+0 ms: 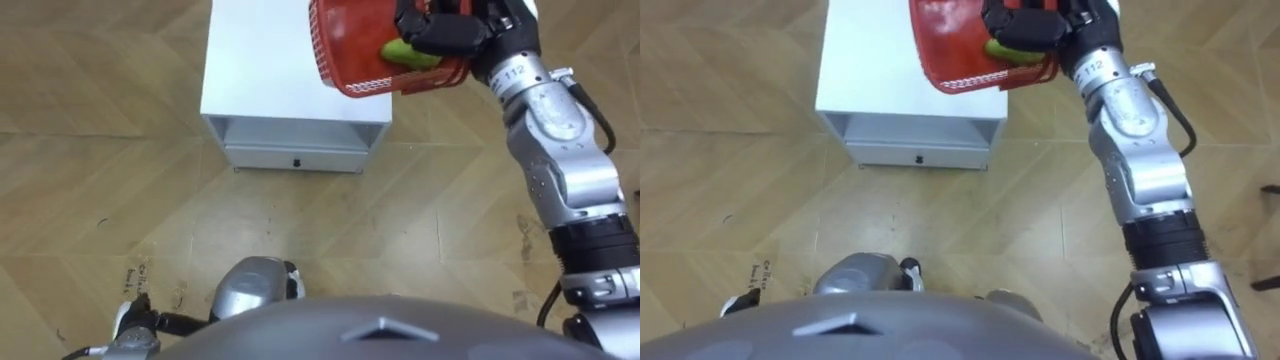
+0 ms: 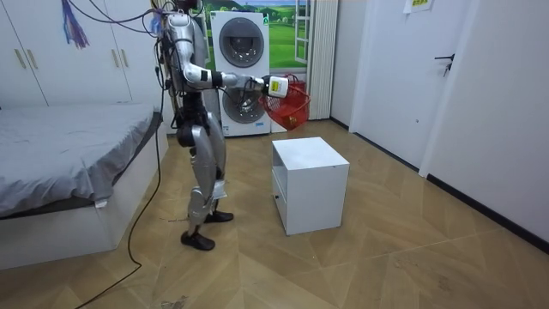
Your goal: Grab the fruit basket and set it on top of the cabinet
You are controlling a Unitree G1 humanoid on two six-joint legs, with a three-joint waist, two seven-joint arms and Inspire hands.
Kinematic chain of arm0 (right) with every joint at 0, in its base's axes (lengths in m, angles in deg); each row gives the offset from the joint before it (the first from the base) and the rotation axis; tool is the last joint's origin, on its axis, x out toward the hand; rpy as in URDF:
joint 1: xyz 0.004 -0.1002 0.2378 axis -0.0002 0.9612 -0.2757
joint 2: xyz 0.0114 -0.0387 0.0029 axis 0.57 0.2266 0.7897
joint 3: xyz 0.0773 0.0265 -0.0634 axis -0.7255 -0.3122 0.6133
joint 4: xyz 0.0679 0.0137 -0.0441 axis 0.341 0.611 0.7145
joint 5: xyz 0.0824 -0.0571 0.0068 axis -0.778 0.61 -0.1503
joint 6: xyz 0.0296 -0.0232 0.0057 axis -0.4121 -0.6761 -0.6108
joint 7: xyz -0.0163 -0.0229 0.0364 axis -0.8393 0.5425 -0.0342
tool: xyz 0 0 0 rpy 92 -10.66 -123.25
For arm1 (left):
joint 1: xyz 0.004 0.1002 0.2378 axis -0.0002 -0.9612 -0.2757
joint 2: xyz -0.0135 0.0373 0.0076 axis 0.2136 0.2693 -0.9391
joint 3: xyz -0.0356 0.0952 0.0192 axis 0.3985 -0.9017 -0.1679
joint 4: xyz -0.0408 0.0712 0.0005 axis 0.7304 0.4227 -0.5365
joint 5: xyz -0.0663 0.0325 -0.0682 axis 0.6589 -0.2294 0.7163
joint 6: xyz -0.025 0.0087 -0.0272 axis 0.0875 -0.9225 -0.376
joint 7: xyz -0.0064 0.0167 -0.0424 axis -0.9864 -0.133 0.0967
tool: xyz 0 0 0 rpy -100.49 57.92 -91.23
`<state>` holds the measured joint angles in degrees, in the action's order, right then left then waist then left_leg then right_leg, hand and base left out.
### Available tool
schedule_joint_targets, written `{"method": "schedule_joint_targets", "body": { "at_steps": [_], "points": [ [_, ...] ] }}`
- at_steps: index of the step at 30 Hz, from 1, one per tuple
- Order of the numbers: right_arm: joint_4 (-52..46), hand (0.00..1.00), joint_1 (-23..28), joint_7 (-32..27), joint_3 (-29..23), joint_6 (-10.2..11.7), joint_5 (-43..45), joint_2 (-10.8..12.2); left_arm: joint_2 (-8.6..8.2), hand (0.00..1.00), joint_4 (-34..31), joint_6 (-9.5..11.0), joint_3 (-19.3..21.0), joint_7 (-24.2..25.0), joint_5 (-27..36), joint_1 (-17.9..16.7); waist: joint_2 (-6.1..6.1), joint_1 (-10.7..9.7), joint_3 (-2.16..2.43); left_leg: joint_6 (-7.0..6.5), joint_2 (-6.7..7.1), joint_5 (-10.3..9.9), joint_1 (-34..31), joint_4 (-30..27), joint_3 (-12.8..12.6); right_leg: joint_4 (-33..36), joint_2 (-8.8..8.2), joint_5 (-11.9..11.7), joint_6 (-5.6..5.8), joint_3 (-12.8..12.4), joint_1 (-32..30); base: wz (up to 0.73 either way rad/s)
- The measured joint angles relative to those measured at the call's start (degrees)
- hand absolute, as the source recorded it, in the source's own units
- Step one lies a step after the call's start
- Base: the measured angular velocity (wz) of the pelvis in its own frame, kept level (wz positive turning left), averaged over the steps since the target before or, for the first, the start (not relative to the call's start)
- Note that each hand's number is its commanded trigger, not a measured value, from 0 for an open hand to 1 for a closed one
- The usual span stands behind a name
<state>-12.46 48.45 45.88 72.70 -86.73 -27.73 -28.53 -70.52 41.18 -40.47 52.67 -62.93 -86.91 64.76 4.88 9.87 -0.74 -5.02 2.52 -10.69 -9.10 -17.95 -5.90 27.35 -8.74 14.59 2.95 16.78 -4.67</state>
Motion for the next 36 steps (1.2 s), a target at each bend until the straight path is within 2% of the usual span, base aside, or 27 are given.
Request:
{"method": "schedule_joint_targets", "body": {
  "at_steps": [1,3,4,5,7,8,10,11,12,13,15,17,19,21,24,27,32,36],
  "points": [
    [0.68,1.0,0.08,0.14,0.27,-0.28,0.08,0.95,0.0,0.0,0.05,0.03,-0.05,0.01,-0.05,0.31,-0.16,-0.2,-0.21,-0.47,0.5,-0.3,0.92,-0.07,-0.02,5.37,-1.08,-0.06,0.04,-1.37,-1.72,0.07],
    [1.21,1.0,0.32,0.16,1.86,-0.68,0.08,1.47,0.28,0.0,0.22,0.07,-0.06,0.0,-0.12,0.49,-0.27,-0.28,-0.29,-1.21,1.32,-1.36,1.83,-1.18,0.18,11.61,-2.27,-0.45,0.26,-2.64,-3.88,0.06],
    [1.55,1.0,0.37,0.29,2.97,-0.7,0.2,1.57,0.53,0.0,0.22,0.12,-0.04,-0.04,-0.49,0.92,-0.76,-0.16,-0.48,-1.53,1.35,-1.96,1.92,-2.15,0.38,14.12,-2.51,-1.41,0.07,-2.96,-5.36,0.05],
    [1.66,1.0,0.36,0.49,3.48,-0.8,0.23,1.66,0.75,0.0,0.19,0.2,-0.03,-0.09,-0.54,0.95,-0.86,-0.14,-0.4,-1.59,1.34,-2.02,1.92,-2.37,0.54,14.7,-2.42,-1.74,0.1,-3.26,-5.77,0.0],
    [1.7,1.0,-0.05,1.58,3.69,-1.13,-0.12,1.74,1.51,0.0,-0.63,0.48,-0.1,-0.24,-0.55,2.32,-1.08,0.05,-0.48,-1.74,0.99,-2.05,1.54,-2.38,1.89,10.71,-0.99,-0.17,1.12,-4.31,-6.63,0.16],
    [1.7,1.0,-0.06,1.65,3.7,-1.16,-0.09,1.74,1.6,0.0,-1.1,0.6,-0.1,-0.24,-0.55,2.47,-1.2,0.13,-0.54,-1.74,0.9,-2.01,1.57,-2.31,2.32,8.67,-0.5,-0.14,1.11,-4.29,-6.71,0.37],
    [1.7,1.0,-0.02,1.81,3.7,-1.31,-0.19,1.75,1.9,0.0,-2.02,1.27,-0.25,-0.24,-0.51,2.6,-1.06,-0.17,-0.44,-1.75,1.06,-2.02,1.89,-2.08,3.35,0.18,0.89,-0.87,0.67,-4.51,-6.24,0.36],
    [1.71,1.0,-0.45,1.84,3.7,-1.37,-0.61,1.75,2.02,0.0,-2.05,1.37,-0.59,-0.26,-0.52,2.59,-0.43,0.09,-0.15,-1.73,1.45,-2.03,2.19,-1.73,3.71,-5.29,1.9,-4.43,-0.35,-5.56,-5.71,0.42],
    [1.86,1.0,-0.59,1.86,3.63,-1.44,-0.95,1.45,1.57,0.0,-2.03,1.13,-1.01,-0.35,-0.55,2.38,-1.05,-0.3,-0.06,-1.64,1.54,-2.06,2.8,-1.16,5.29,-7.42,2.58,-7.11,-0.53,-5.74,-4.3,0.42],
    [1.98,1.0,-0.67,1.87,3.62,-1.46,-1.21,1.28,1.36,0.0,-2.11,1.08,-1.17,-0.35,-0.6,2.02,-1.41,-0.15,0.1,-1.55,1.4,-2.06,3.23,-0.63,5.79,-8.69,2.94,-7.52,-0.44,-5.59,-3.4,0.42],
    [3.0,1.0,-1.59,2.22,3.61,-1.47,-2.61,1.19,1.32,0.0,-2.17,0.5,-1.07,-0.54,-0.72,0.67,-1.4,0.27,0.23,-1.03,1.11,-1.73,4.57,1.31,6.89,-12.27,3.66,-7.88,-0.54,-5.01,-0.83,0.22],
    [3.81,1.0,-1.87,2.26,3.59,-1.63,-2.71,1.13,1.19,0.0,-2.2,-0.14,-1.0,-0.9,-2.24,-0.55,-1.16,1.3,0.37,-0.71,0.91,-1.52,5.28,2.61,7.42,-13.13,3.86,-7.88,-0.56,-3.97,-0.15,0.14],
    [4.31,1.0,-2.21,2.1,3.59,-1.9,-2.83,0.95,0.85,0.0,-2.34,-0.52,-1.05,-0.94,-2.76,-1.62,-1.01,1.51,0.41,-0.56,0.81,-1.42,5.54,2.75,7.96,-13.89,4.0,-7.84,-0.6,-3.55,0.21,0.16],
    [4.65,1.0,-2.61,1.52,3.59,-1.92,-2.84,0.87,0.52,0.0,-2.52,-0.85,-1.12,-0.93,-2.8,-2.44,-0.95,1.55,0.32,-0.52,0.85,-1.39,5.35,2.78,8.92,-14.33,3.94,-7.71,-0.53,-2.45,0.56,0.23],
    [4.84,1.0,-3.41,0.73,3.6,-1.91,-2.84,0.78,0.55,0.0,-2.6,-1.04,-1.11,-0.92,-2.82,-2.39,-0.31,1.59,-0.08,-0.52,1.02,-1.39,4.97,2.8,9.55,-14.76,3.89,-7.41,-0.39,-2.32,0.75,0.16],
    [6.14,1.0,-3.73,0.47,3.61,-1.9,-2.98,0.79,0.53,0.0,-3.08,-1.11,-1.18,-0.78,-2.82,-2.44,0.27,1.63,-0.27,-0.52,1.07,-1.39,4.71,2.8,9.96,-14.76,3.87,-7.4,-0.36,-2.29,0.76,0.1],
    [11.44,1.0,-6.57,0.1,3.63,-1.94,-3.1,0.91,0.52,0.0,-3.34,-1.47,-1.18,-0.84,-3.02,-2.31,0.43,1.65,-0.38,-0.52,1.24,-1.4,4.35,2.92,10.63,-14.76,3.87,-7.39,-0.34,-2.26,0.76,0.06],
    [15.37,1.0,-8.44,-0.85,3.52,-1.96,-3.1,0.96,0.52,0.0,-3.77,-2.56,-1.07,-0.37,-4.83,-2.4,0.35,2.85,-0.43,-0.46,1.21,-1.4,3.83,3.01,11.14,-14.76,3.82,-7.39,-0.35,-0.38,0.62,0.06]
  ]
}}
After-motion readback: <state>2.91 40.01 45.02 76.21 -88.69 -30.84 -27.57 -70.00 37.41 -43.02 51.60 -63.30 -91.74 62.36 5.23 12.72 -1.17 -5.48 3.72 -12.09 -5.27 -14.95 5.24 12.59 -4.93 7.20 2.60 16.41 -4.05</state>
